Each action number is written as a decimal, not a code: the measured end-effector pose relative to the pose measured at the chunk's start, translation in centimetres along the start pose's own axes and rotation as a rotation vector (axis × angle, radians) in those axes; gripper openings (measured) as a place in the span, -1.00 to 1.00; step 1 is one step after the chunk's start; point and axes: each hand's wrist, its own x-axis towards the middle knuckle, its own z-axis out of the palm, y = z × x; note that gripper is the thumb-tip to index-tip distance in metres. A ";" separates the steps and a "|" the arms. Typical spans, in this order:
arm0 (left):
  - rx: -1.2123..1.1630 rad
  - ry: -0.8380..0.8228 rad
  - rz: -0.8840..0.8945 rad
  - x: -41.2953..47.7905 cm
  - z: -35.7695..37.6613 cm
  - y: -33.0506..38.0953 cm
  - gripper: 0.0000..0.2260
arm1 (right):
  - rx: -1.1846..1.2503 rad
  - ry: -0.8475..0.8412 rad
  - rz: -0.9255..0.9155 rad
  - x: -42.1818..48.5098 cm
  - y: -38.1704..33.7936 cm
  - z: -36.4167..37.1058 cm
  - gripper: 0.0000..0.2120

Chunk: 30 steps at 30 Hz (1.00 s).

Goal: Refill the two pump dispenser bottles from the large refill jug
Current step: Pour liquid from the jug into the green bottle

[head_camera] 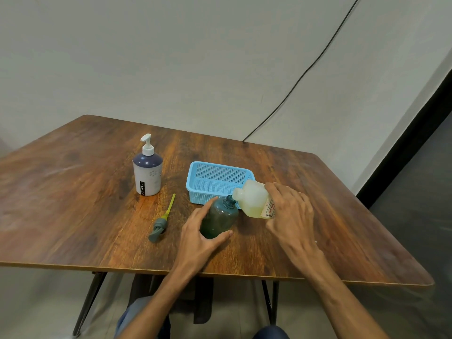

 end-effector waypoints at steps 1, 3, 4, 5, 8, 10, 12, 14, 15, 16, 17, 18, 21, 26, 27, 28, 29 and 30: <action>0.001 -0.002 -0.002 0.0 0.0 0.0 -0.24 | -0.008 -0.001 0.000 0.0 0.0 0.0 -0.23; 0.001 -0.009 -0.005 0.0 -0.1 0.1 -0.24 | -0.012 -0.004 -0.001 0.0 0.0 -0.1 -0.22; -0.001 -0.011 -0.005 0.0 -0.1 0.1 -0.24 | -0.012 -0.005 -0.002 0.0 0.0 -0.1 -0.22; -0.003 -0.013 -0.005 0.0 -0.1 0.2 -0.24 | -0.011 -0.008 -0.003 0.1 0.0 -0.1 -0.22; -0.005 -0.012 -0.006 0.1 -0.1 0.3 -0.24 | -0.008 -0.012 -0.004 0.1 0.1 -0.2 -0.23; 0.000 -0.011 -0.008 0.0 -0.1 0.3 -0.24 | -0.010 -0.016 -0.003 0.1 0.1 -0.3 -0.23; 0.002 -0.011 -0.008 0.0 -0.1 0.3 -0.24 | -0.014 -0.023 -0.003 0.1 0.0 -0.3 -0.23; 0.001 -0.012 -0.010 0.1 -0.1 0.3 -0.23 | -0.015 -0.028 -0.002 0.2 0.0 -0.4 -0.22; 0.000 -0.012 -0.010 0.1 -0.1 0.3 -0.23 | -0.014 -0.029 -0.001 0.2 0.0 -0.4 -0.22; 0.000 -0.013 -0.010 0.1 -0.1 0.3 -0.23 | -0.015 -0.029 -0.001 0.2 0.0 -0.4 -0.22; 0.000 -0.014 -0.009 0.1 -0.2 0.3 -0.23 | -0.016 -0.031 -0.002 0.2 0.0 -0.5 -0.22; -0.001 -0.015 -0.008 0.1 -0.2 0.3 -0.23 | -0.016 -0.032 -0.003 0.3 0.0 -0.5 -0.22; -0.002 -0.015 -0.005 0.1 -0.2 0.4 -0.24 | -0.027 -0.032 -0.007 0.3 0.0 -0.6 -0.22; -0.006 -0.015 -0.005 0.2 -0.2 0.3 -0.23 | -0.042 -0.041 -0.012 0.4 -0.2 -0.7 -0.22; -0.004 -0.016 -0.006 0.1 -0.2 0.3 -0.23 | -0.040 -0.044 -0.012 0.4 -0.2 -0.7 -0.21; -0.001 -0.018 -0.006 0.2 -0.2 0.3 -0.23 | -0.037 -0.044 -0.011 0.4 -0.2 -0.7 -0.21; 0.000 -0.020 -0.006 0.2 -0.2 0.3 -0.23 | -0.037 -0.043 -0.009 0.4 -0.2 -0.7 -0.22; 0.000 -0.021 -0.006 0.1 -0.2 0.2 -0.23 | -0.037 -0.041 -0.008 0.3 -0.1 -0.6 -0.22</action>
